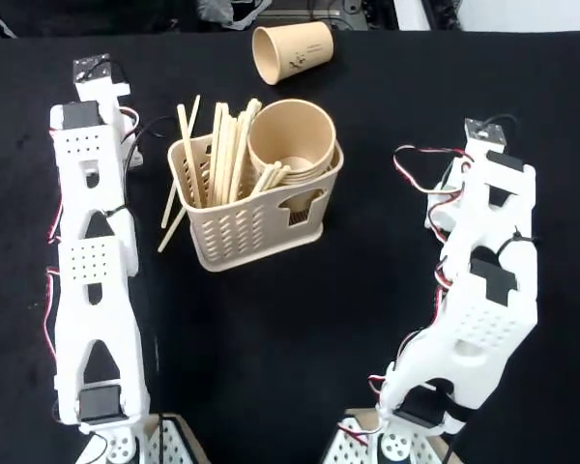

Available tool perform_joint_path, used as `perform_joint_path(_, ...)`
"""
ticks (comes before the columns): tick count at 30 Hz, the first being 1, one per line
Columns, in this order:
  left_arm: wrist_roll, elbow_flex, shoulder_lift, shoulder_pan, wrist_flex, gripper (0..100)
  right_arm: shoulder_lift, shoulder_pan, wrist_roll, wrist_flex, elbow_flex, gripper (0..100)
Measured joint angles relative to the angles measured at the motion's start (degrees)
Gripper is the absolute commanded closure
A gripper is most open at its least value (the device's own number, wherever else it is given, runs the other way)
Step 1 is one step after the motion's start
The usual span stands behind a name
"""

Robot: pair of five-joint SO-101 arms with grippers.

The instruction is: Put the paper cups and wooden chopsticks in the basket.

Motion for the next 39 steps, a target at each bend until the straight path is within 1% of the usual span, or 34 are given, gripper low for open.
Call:
perform_joint_path(4, 0.35, -0.44, -1.32, 0.35, 3.16, 97, 0.00, 0.00, 0.00, 0.00, 0.00, 98.6)
perform_joint_path(8, 4.13, -0.44, -5.45, 0.09, 3.69, 97, 0.00, 0.00, 0.00, 0.00, 0.00, 98.6)
perform_joint_path(12, 5.45, 5.10, -11.08, -0.70, 3.87, 96, 0.00, 0.00, 0.00, 0.00, 0.00, 98.6)
perform_joint_path(16, 4.92, 13.10, -15.47, -0.62, 3.69, 82, 0.00, 0.00, 0.00, 0.00, 0.00, 98.6)
perform_joint_path(17, 4.22, 14.51, -15.74, -0.62, 3.25, 81, 0.00, 0.00, 0.00, 0.00, 0.00, 98.6)
perform_joint_path(27, 1.58, 29.36, -15.82, -1.76, -6.77, 83, 0.00, 0.00, 0.00, 0.00, 0.00, 98.6)
perform_joint_path(29, 1.05, 31.91, -15.91, -1.23, -7.91, 87, 0.00, 0.00, 0.00, 0.00, 0.00, 98.6)
perform_joint_path(33, 0.53, 32.79, -16.44, 0.44, -8.09, 97, 0.00, 0.00, 0.00, 0.00, 0.00, 98.6)
perform_joint_path(39, 0.53, 33.14, -16.44, 0.44, -7.82, 97, 0.00, 0.00, 0.00, 0.00, 0.00, 98.6)
